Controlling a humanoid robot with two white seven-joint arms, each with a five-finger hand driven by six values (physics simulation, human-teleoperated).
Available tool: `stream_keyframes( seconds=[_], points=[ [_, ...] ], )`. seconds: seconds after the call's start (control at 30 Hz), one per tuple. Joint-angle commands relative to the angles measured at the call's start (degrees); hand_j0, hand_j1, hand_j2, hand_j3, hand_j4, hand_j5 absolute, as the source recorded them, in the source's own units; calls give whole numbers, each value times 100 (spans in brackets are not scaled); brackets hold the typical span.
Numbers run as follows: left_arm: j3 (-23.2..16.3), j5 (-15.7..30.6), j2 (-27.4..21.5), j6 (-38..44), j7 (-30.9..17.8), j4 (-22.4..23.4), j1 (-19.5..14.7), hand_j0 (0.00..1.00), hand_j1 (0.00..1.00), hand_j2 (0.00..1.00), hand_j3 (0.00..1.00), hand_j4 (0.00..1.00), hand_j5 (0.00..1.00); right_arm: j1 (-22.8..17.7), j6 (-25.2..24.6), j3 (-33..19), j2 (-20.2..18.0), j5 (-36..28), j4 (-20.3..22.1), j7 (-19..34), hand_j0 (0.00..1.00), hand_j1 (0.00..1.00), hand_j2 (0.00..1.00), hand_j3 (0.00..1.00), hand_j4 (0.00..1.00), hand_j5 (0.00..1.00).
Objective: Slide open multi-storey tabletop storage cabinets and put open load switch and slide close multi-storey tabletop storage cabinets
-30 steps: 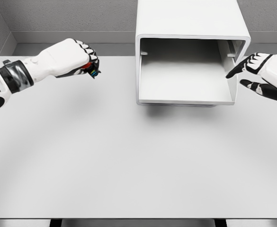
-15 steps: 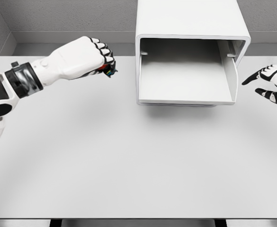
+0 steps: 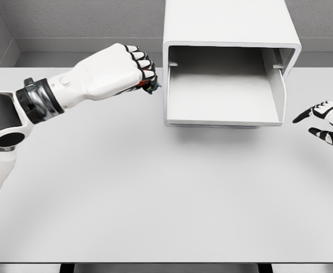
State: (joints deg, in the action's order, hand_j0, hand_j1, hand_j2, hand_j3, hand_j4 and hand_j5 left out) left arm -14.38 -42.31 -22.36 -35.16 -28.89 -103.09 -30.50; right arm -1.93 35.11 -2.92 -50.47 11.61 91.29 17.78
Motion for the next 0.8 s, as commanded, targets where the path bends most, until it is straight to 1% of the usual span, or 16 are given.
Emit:
stream_keyframes(
  seconds=[0.0,0.07,0.13,0.27,0.53,0.57,0.63,0.7,0.77],
  points=[
    [-12,39,91,16,6,-10,0,40,40,40,40,40,40,0,-11,-7,2,-27,11,-3,59,59,59,59,59,59],
    [-12,48,118,16,6,-10,-9,40,40,40,40,40,40,-88,-11,-7,11,-27,20,-3,59,59,59,59,59,59],
    [-21,65,144,16,6,-10,-9,40,40,40,40,40,40,-264,-11,-7,64,105,29,-3,59,59,59,59,59,59],
    [-56,56,364,16,-3,-10,-26,40,40,40,40,40,40,-536,-11,-7,152,245,55,-12,59,59,59,59,59,59],
    [-118,-23,628,16,-12,-10,-53,40,40,40,40,40,40,-598,-11,2,231,360,64,-11,59,59,59,59,59,59],
    [-118,-119,680,16,-12,-1,-61,40,40,40,40,40,40,-598,-11,2,292,421,64,-3,59,59,59,59,59,59],
    [-118,-181,812,16,-12,17,-53,40,40,40,40,40,40,-589,-11,11,310,439,73,-3,59,59,59,59,59,59],
    [-118,-339,971,16,-12,26,-53,40,40,40,40,40,40,-580,-11,28,319,439,99,-3,59,59,59,59,59,59],
    [-170,-365,1059,16,-12,43,-53,40,40,40,40,40,40,-563,-11,37,319,483,196,-3,59,59,59,59,59,59]
  ],
)
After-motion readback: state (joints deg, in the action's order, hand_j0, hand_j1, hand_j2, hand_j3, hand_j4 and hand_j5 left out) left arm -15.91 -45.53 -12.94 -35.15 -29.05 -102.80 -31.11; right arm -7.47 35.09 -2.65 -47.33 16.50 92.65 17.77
